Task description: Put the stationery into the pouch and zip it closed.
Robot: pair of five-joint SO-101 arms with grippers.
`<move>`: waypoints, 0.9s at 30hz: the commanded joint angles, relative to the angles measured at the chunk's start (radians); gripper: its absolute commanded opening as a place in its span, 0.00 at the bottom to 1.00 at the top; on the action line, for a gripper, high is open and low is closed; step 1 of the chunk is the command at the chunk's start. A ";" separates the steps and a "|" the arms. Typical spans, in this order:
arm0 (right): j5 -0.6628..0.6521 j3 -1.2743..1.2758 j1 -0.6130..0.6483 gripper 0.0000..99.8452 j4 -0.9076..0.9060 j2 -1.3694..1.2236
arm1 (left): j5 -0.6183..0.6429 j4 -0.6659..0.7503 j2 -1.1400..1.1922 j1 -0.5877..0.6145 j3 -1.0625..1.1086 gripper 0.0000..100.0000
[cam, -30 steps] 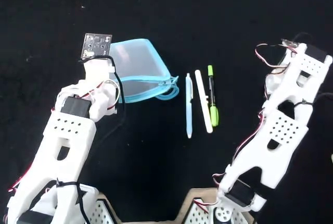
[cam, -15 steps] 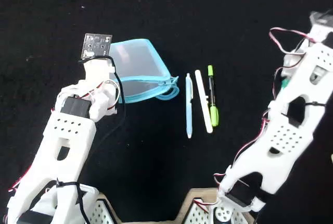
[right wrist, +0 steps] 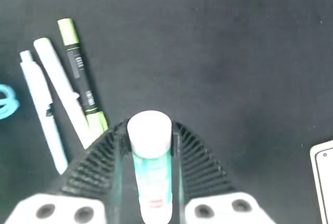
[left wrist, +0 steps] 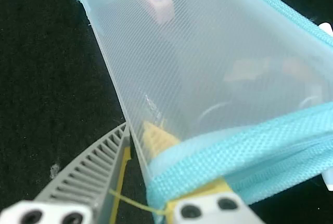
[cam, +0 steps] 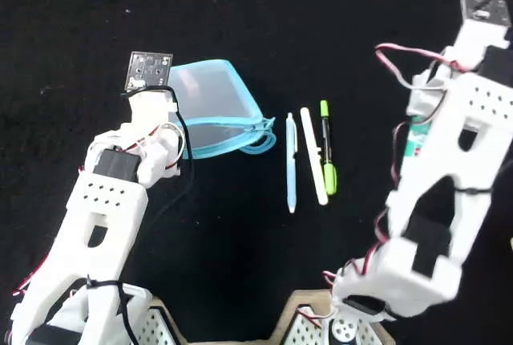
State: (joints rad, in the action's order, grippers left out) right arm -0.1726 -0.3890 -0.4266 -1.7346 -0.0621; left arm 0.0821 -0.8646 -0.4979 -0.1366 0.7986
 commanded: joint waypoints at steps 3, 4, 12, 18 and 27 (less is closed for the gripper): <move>0.014 0.125 0.140 0.01 -0.011 0.226 | 0.005 -0.011 0.015 -0.008 0.071 0.03; 0.014 0.159 0.167 0.01 -0.002 0.243 | 0.005 -0.011 0.015 -0.008 0.071 0.03; 0.135 0.292 0.333 0.01 0.115 0.441 | 0.005 -0.012 0.015 -0.008 0.071 0.03; 0.213 0.496 0.531 0.01 0.258 0.630 | 0.005 -0.012 0.015 -0.008 0.073 0.03; 0.216 0.921 0.666 0.01 0.660 0.906 | 0.005 -0.006 0.015 -0.008 0.087 0.03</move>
State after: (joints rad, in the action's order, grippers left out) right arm 0.0361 0.4012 0.1703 -1.2559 0.7081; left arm 0.0821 -0.8631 -0.4979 -0.1366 0.8124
